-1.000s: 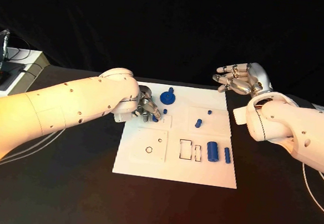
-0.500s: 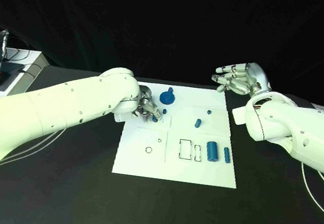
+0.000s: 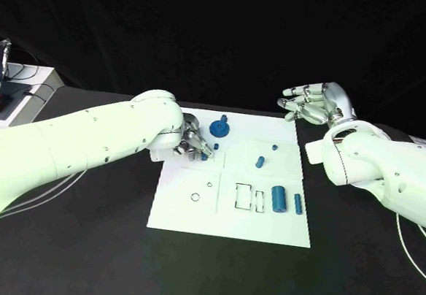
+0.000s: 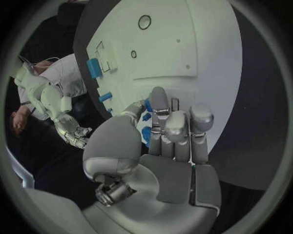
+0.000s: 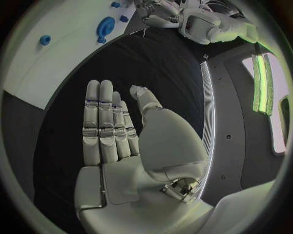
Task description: Assemble the parts on the task board
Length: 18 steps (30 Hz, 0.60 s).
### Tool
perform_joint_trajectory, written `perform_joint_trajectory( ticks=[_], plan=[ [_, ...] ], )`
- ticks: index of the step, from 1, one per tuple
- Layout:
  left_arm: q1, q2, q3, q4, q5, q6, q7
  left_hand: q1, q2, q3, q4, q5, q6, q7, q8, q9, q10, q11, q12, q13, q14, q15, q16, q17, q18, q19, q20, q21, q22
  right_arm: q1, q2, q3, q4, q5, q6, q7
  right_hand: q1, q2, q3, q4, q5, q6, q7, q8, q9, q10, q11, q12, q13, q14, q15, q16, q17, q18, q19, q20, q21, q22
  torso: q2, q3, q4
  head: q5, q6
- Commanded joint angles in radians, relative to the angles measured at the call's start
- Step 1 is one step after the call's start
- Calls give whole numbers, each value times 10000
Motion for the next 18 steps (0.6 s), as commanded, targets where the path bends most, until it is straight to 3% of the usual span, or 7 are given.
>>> perform_joint_trajectory(
  ticks=[1, 2, 3, 7, 12, 18],
  plan=[
    [-20, -3, -15, -18, 42, 119, -120, 0, -53, -436, 159, -75, -2, -53, 1, -9, 272, -150, 35, 21, -10, -42, 53, 15, -178, 78, -22, -50, 19, -3, -2, 4, 12, -147, 148, 43, -91, 21, -8, -66, 45, -67, 8, -24, -16, -1, 43, -36, -11, -62, 6, 12, -15, -43, -72, 14, 63, -9, 4, -3, 3, -9, 7],
    [-20, -4, -15, -17, 42, 103, -121, 318, 154, -1231, 338, -68, -12, -45, 2, -33, 260, -150, 33, 56, -14, -46, 65, 20, -184, 94, -23, -71, 39, -3, -3, 4, 12, -150, 148, 43, -91, 21, -8, -66, 45, -67, 8, -24, -16, -1, 43, -36, -11, -62, 6, 12, -15, -43, -72, 14, 63, -9, 1, -4, 0, -8, 2],
    [-20, -5, -15, -17, 42, 84, -120, 221, 106, -1432, 420, -95, 14, -57, 17, -31, 261, -152, 31, 58, -15, -44, 62, 17, -184, 96, -25, -70, 44, -3, -4, 4, 13, -153, 148, 44, -91, 21, -8, -66, 45, -67, 8, -24, -16, -1, 43, -36, -11, -62, 6, 12, -15, -43, -72, 14, 63, -9, 1, -4, 0, -8, 2],
    [-21, -18, -15, -15, 42, 40, -125, 498, 392, -2590, 628, -140, 25, -59, 26, -51, 260, -151, 25, 77, -10, -49, 67, 21, -182, 97, -25, -91, 77, -3, -8, 3, 18, -161, 148, 45, -91, 21, -8, -66, 45, -67, 8, -24, -16, -1, 43, -36, -11, -62, 6, 12, -15, -43, -72, 14, 63, -9, 3, -2, 0, -13, 1],
    [-21, -51, -15, -4, 36, 6, -138, 709, 601, -3403, 743, -177, 20, -48, 40, -59, 255, -148, 28, 91, -12, -47, 68, 24, -182, 110, -26, -112, 109, -4, -17, 3, 23, -166, 147, 47, -91, 21, -8, -66, 45, -67, 8, -24, -16, -1, 43, -36, -11, -62, 6, 12, -15, -43, -72, 14, 63, -9, 0, -1, -1, -17, -3],
    [-22, -134, -13, 65, 12, -11, -143, 774, 662, -3770, 780, -230, 26, -44, 56, -58, 253, -148, 34, 98, -15, -46, 72, 31, -182, 117, -24, -131, 135, -5, -42, 3, 33, -168, 140, 52, -91, 21, -8, -66, 45, -67, 8, -24, -16, -1, 43, -36, -11, -62, 6, 12, -15, -43, -72, 14, 63, -9, 4, -4, -7, -21, 3]
  ],
)
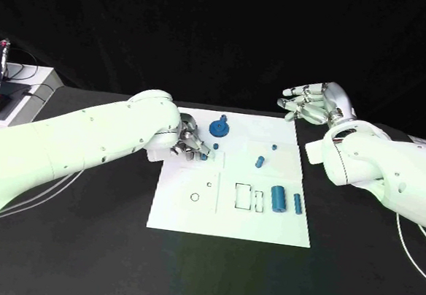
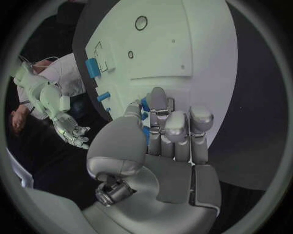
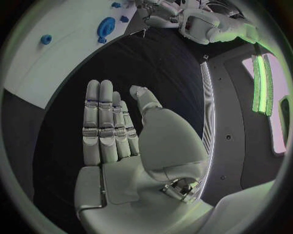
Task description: Assemble the parts on the task board
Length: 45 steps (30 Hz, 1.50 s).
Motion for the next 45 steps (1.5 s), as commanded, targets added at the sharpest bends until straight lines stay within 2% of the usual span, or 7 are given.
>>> perform_joint_trajectory(
  ticks=[1, 5, 16, 26, 37, 41, 45],
  plan=[
    [-15, -42, -7, 65, -9, 14, -74, 71, 21, -159, 10, -57, 6, 39, 66, -5, 268, -141, 40, 12, -10, -46, 51, 32, -184, 86, 14, -52, 27, -6, -19, 3, 20, -120, 123, 61, -93, 22, -8, -69, 48, -69, 10, -24, -9, -1, 44, -37, -12, -63, 7, 13, -17, -43, -75, 14, 68, -14, 4, -1, 1, -7, 1],
    [-17, -123, -4, 186, -23, 2, -63, 29, -58, -265, 34, -361, 15, 42, 76, 0, 267, -139, 42, 14, -11, -44, 53, 36, -182, 87, 18, -55, 36, -8, -40, 3, 27, -120, 112, 69, -111, 29, -6, -92, 67, -68, 8, -22, -8, -5, 46, -39, -12, -70, 8, 20, -27, -41, -93, 18, 105, -46, -4, -3, 4, -11, 6],
    [-25, -405, 173, 717, 324, -359, -2, -494, -474, -269, 530, -4234, -54, 90, 117, 46, 189, -136, 37, 32, -26, -58, 24, 14, -155, 80, 10, -116, 33, -35, -50, 3, 3, -121, 99, 88, -117, 29, -3, -101, 89, -76, 12, -25, -10, -8, 48, -42, -12, -75, 10, 20, -32, -43, -107, 21, 114, -61, -9, -10, -2, -13, 75],
    [-28, -721, 666, 901, 1080, -1041, 178, -254, -1170, 344, 1061, -4257, -1041, 532, -405, -244, -667, 98, -93, 195, -266, -2, -827, -1112, -37, -368, 37, -796, -396, -59, -66, 3, -35, -121, 93, 96, -116, 31, 3, -112, 94, -83, 15, -25, -11, -21, 52, -48, -13, -86, 14, 15, -39, -42, -116, 22, 123, -74, -24, -5, -4, -11, 127],
    [-6, -1193, 1248, 365, 1428, -1336, 693, 780, -1058, 1125, 851, -4263, -2349, 1546, -1918, -2698, -2115, 874, -825, 42, -1227, 644, -1852, -2241, 431, -1855, 719, -2916, -1738, -67, -136, 3, -85, -36, 47, 239, -77, 56, 200, -241, 36, 74, -11, -66, -41, 55, 50, -261, -33, -156, 21, -8, -64, -31, -204, 30, 168, -82, 6, 0, 2, -4, 318],
    [102, -1108, 1337, -187, 1262, -1456, 880, 950, -1184, 1653, 746, -4279, -2489, 1599, -1729, -3907, -2039, 897, -975, -24, -1205, 678, -1854, -2450, 594, -1801, 912, -3115, -1865, -67, -136, 4, -118, 24, 42, 290, -166, 21, 423, -323, 12, 147, -18, -85, -148, 224, 46, -585, -34, -176, 19, 7, -59, -21, -270, 30, 270, -33, 31, -3, -15, 13, 370],
    [199, -962, 1368, -673, 1102, -1476, 946, 670, -1413, 1815, 925, -4267, -2008, 1441, -1241, -3946, -1810, 790, -764, 106, -1072, 602, -1675, -2433, 636, -1686, 897, -3069, -1838, -66, -133, 4, -120, 47, 33, 300, -299, -42, 661, -403, 2, 159, -13, -82, -301, 394, 55, -900, -27, -181, 24, 16, -74, -20, -366, 38, 405, 21, 77, -4, -26, 11, 395]
  ],
)
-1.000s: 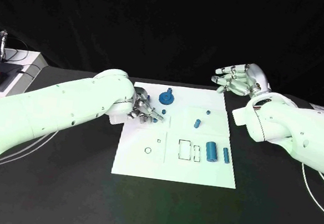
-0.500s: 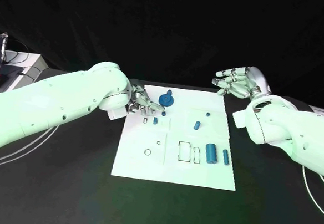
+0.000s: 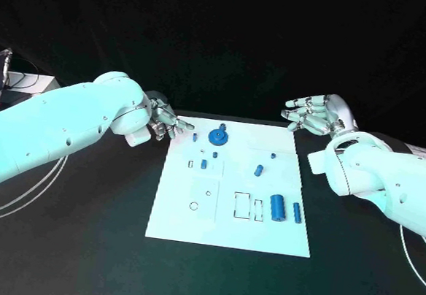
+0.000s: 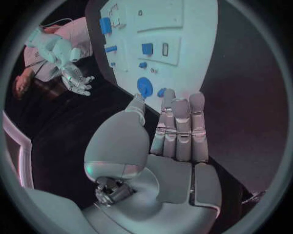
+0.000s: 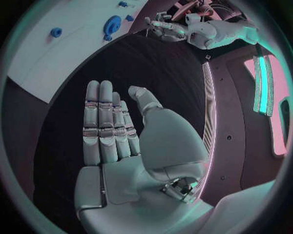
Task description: Assemble the parts on the task board
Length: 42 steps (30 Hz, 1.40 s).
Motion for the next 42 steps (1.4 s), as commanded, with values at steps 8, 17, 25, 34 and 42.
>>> perform_joint_trajectory(
  ticks=[8, 17, 25, 34, 42],
  plan=[
    [220, 568, 28, -1052, -343, -248, 618, -488, -748, 321, 881, -23, -1027, -62, 2137, 64, -306, -34, 899, 850, 117, -35, 551, 12, 280, 339, 84, 499, 530, 0, 33, 5, 24, 37, 42, 200, -87, -23, 11, 3, -29, 8, 39, -38, -31, 14, 6, 10, -6, -58, 11, 10, -19, -18, -56, 6, 53, 1, 162, -7, -57, 35, 120],
    [266, 1082, -101, -1742, -595, 68, 683, -415, -637, 369, 902, -18, -1050, -86, 2541, -572, -234, -58, 869, 915, 118, -47, 697, -68, 287, 427, 85, 559, 686, 25, 29, 8, 103, 9, 25, 177, -101, -28, -11, 19, -4, -15, 47, -35, -34, -6, 14, 19, -6, -60, 17, 4, -29, -18, -65, 12, 58, -9, 294, -18, -89, 52, 198],
    [272, 1313, -223, -2054, -612, 465, 674, -451, -619, 563, 839, -12, -910, -158, 2656, -592, -103, -115, 856, 952, 177, -90, 799, -29, 234, 595, 34, 814, 895, 47, 38, 11, 142, -4, 17, 175, -102, -34, -27, 30, 4, -25, 48, -30, -33, -21, 18, 24, -6, -63, 19, 0, -38, -17, -69, 16, 58, -21, 337, -24, -92, 49, 216],
    [273, 1538, -381, -2188, -476, 579, 703, -540, -657, 643, 846, -12, -903, -203, 2770, -365, -50, -142, 804, 1016, 200, -112, 855, 62, 199, 624, 1, 878, 1006, 56, 68, 13, 156, -235, 16, 182, -102, -34, -27, 30, 4, -25, 48, -30, -33, -21, 18, 24, -6, -63, 19, 0, -38, -17, -69, 16, 58, -21, 328, -28, -106, 48, 184],
    [273, 1593, -440, -2293, -431, 624, 697, -542, -643, 691, 846, -12, -856, -242, 2696, 129, 37, -171, 737, 1071, 285, -136, 924, 218, 175, 714, -23, 969, 1136, 61, 77, 14, 150, -397, 22, 166, -102, -34, -27, 30, 4, -25, 48, -30, -33, -21, 18, 24, -6, -63, 19, 0, -38, -17, -69, 16, 58, -21, 318, -24, -83, 17, 159]
  ],
)
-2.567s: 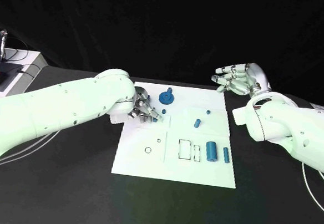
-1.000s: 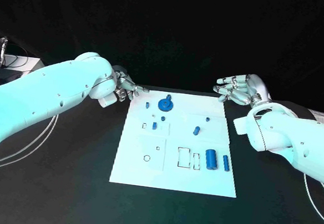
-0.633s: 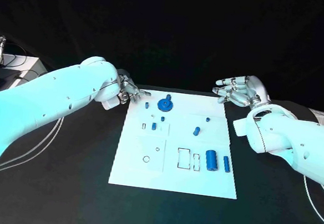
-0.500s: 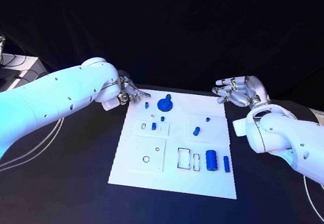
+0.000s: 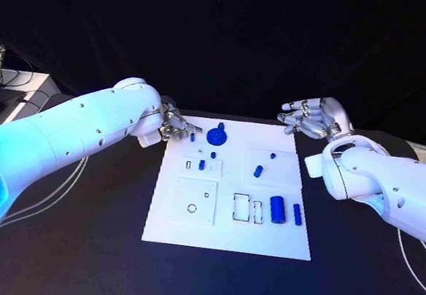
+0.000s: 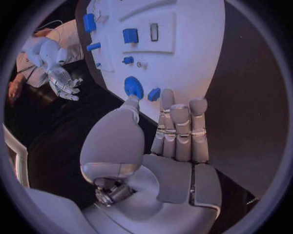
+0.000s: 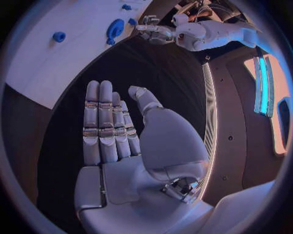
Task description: Assemble the parts on the task board
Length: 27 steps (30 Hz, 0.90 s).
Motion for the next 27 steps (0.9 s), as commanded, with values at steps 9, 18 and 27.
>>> perform_joint_trajectory(
  ticks=[9, 18, 27],
  plan=[
    [19, 54, -47, -62, 95, 306, 114, 60, 203, 913, -524, -23, 163, -74, -19, 530, 165, -34, -81, 55, 163, -69, 171, 285, -32, 166, -57, 177, 143, 13, 6, 6, 14, -281, 36, 116, -64, -14, -57, 66, 24, -50, 66, -31, -1, -31, 19, 44, -9, -67, 22, -2, -32, -13, -69, 22, 65, -54, -2, -2, 2, -24, -37],
    [19, 94, -67, -81, 204, 206, 164, 36, 307, 1101, -816, -17, 216, -91, -166, 774, 201, -49, -118, 86, 195, -72, 181, 399, -61, 198, -85, 207, 212, 16, 15, 6, 10, -283, 37, 111, -64, -14, -57, 66, 24, -50, 66, -31, -1, -31, 19, 44, -9, -67, 22, -2, -32, -13, -69, 22, 65, -54, -4, 3, 8, -25, -51],
    [20, 110, -71, -98, 330, 127, 221, 172, 557, 960, -965, -17, 272, -107, -251, 901, 229, -64, -153, 102, 221, -83, 176, 480, -75, 224, -96, 227, 269, 17, 32, 6, -7, -283, 49, 105, -64, -14, -57, 66, 24, -50, 66, -31, -1, -31, 19, 44, -9, -67, 22, -2, -32, -13, -69, 22, 65, -54, -6, 10, 15, -34, -94]
  ],
)
